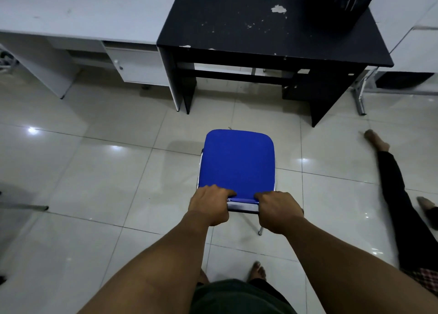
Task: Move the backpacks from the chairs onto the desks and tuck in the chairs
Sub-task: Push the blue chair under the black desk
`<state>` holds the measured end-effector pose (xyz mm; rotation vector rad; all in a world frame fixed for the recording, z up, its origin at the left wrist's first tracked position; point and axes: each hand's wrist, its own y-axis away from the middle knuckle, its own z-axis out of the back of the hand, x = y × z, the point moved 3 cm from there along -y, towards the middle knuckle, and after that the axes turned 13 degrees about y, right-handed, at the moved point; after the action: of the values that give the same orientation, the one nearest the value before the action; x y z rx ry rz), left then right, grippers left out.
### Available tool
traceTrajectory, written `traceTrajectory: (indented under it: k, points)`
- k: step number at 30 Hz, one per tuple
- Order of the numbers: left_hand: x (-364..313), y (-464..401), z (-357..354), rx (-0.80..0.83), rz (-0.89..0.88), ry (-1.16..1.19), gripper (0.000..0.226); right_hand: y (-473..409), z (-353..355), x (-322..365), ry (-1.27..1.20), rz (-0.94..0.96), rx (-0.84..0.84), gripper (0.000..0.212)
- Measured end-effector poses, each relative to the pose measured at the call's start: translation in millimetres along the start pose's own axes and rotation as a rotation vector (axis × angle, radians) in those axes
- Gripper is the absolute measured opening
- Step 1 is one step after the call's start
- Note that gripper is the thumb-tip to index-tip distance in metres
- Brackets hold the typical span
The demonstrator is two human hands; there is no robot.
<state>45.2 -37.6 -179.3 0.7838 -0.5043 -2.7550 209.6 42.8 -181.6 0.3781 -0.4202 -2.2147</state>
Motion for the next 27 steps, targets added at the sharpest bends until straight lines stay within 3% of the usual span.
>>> traceTrajectory:
  k: [27]
  points:
    - [-10.7, -87.6, 42.2, -0.049, 0.109, 0.063, 0.055, -89.3, 32.7, -63.1, 0.045, 0.12, -0.062, 0.021]
